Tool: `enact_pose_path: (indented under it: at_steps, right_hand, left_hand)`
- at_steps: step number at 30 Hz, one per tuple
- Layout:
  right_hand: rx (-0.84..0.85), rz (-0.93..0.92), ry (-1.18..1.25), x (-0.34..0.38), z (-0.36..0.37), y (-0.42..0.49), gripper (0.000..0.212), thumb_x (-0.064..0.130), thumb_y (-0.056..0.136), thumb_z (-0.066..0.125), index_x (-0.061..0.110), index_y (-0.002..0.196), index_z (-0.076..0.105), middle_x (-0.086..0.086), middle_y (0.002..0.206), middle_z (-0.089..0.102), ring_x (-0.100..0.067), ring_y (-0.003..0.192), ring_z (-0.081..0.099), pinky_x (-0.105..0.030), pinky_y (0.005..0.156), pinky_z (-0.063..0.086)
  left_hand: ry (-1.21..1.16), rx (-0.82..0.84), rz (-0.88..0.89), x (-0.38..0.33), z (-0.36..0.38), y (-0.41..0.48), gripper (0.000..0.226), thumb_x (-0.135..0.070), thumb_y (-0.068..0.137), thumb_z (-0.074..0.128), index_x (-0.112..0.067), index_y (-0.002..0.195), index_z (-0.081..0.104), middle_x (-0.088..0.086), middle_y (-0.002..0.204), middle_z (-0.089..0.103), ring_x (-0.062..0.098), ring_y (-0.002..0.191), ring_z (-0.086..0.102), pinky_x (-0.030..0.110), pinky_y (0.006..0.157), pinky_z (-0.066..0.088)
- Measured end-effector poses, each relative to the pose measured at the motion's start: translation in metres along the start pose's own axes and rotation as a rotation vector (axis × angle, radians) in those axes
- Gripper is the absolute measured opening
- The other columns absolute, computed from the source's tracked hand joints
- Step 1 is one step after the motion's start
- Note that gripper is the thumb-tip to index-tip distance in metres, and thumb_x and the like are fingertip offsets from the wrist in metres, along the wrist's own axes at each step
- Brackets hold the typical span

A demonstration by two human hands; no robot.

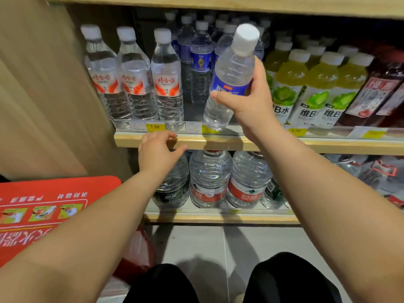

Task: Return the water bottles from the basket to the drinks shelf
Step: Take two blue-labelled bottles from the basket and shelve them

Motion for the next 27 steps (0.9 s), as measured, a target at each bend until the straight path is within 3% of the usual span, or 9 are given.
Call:
enact_pose_path:
  at_steps: [3,6,10,13,15,19,22,24,27]
  right_hand:
    - [-0.049,-0.031,-0.041,-0.003,0.003,0.009,0.079,0.009,0.063,0.083,0.013,0.130,0.040,-0.008,0.124,0.056,-0.018,0.113,0.057,-0.044,0.098,0.047]
    - [-0.078,-0.031,-0.093,-0.012,0.006,0.019,0.068,0.012,0.064,0.082,0.018,0.120,0.044,0.000,0.114,0.059,-0.011,0.104,0.060,-0.037,0.094,0.050]
    - [-0.033,0.125,-0.118,-0.038,0.014,0.037,0.059,0.015,0.060,0.084,0.021,0.105,0.047,0.007,0.099,0.061,-0.007,0.090,0.063,-0.026,0.079,0.054]
    - [0.003,0.211,-0.099,-0.057,0.022,0.049,0.066,0.010,0.060,0.082,0.016,0.114,0.044,0.004,0.096,0.061,-0.006,0.085,0.063,-0.016,0.066,0.052]
    - [0.022,0.252,-0.092,-0.066,0.026,0.057,0.070,0.009,0.061,0.080,0.016,0.117,0.040,0.000,0.097,0.062,-0.009,0.084,0.064,-0.017,0.064,0.050]
    - [0.099,0.329,-0.036,-0.084,0.040,0.063,0.075,0.016,0.066,0.080,0.027,0.125,0.035,0.003,0.104,0.062,-0.010,0.091,0.063,-0.020,0.070,0.049]
    - [0.100,0.340,-0.029,-0.093,0.046,0.057,0.078,0.022,0.070,0.079,0.028,0.134,0.035,0.009,0.103,0.062,-0.004,0.091,0.061,-0.015,0.066,0.046]
    - [0.100,0.334,-0.050,-0.096,0.044,0.052,0.079,0.023,0.070,0.079,0.026,0.136,0.035,0.013,0.102,0.062,-0.001,0.093,0.060,-0.018,0.072,0.049]
    - [0.166,0.229,-0.308,-0.096,0.039,0.039,0.094,0.023,0.069,0.081,0.023,0.142,0.021,0.010,0.113,0.060,0.000,0.096,0.058,-0.020,0.087,0.044]
  left_hand:
    - [-0.019,0.011,0.006,0.000,-0.001,0.001,0.039,-0.048,0.077,0.074,-0.020,0.104,0.067,-0.001,0.102,0.065,0.026,0.106,0.052,0.036,0.093,0.038]
    - [-0.019,0.018,0.007,0.001,0.001,0.001,0.040,-0.051,0.076,0.074,-0.022,0.104,0.067,-0.003,0.103,0.063,0.024,0.106,0.050,0.034,0.092,0.037]
    - [-0.017,0.004,0.004,0.005,0.003,0.002,0.042,-0.052,0.076,0.073,-0.022,0.104,0.067,-0.004,0.103,0.063,0.023,0.105,0.050,0.034,0.094,0.035]
    - [-0.001,-0.007,-0.001,0.005,0.004,0.004,0.045,-0.054,0.075,0.072,-0.022,0.106,0.066,-0.004,0.100,0.062,0.023,0.102,0.051,0.035,0.095,0.036]
    - [0.008,-0.018,-0.012,0.006,0.005,0.004,0.047,-0.054,0.075,0.072,-0.022,0.108,0.066,-0.004,0.102,0.062,0.023,0.104,0.050,0.036,0.095,0.037]
    - [-0.011,-0.042,-0.019,0.008,0.006,0.002,0.050,-0.055,0.074,0.072,-0.021,0.110,0.065,-0.005,0.103,0.061,0.022,0.106,0.050,0.036,0.095,0.038]
    - [0.001,-0.042,0.003,0.007,0.007,0.001,0.053,-0.058,0.073,0.072,-0.021,0.110,0.064,-0.006,0.102,0.060,0.022,0.105,0.049,0.035,0.095,0.037]
    - [-0.003,-0.043,0.002,0.008,0.007,0.001,0.053,-0.058,0.073,0.072,-0.021,0.110,0.064,-0.006,0.102,0.060,0.022,0.105,0.049,0.035,0.095,0.037]
    - [-0.024,-0.047,-0.008,0.010,0.007,0.000,0.054,-0.059,0.072,0.072,-0.021,0.111,0.064,-0.006,0.104,0.061,0.021,0.106,0.049,0.037,0.096,0.038]
Point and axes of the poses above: each hand's wrist, its own y-axis towards the middle knuckle, its own z-axis out of the palm, x = y × z, the point moved 8 cm from there along y, towards the middle knuckle
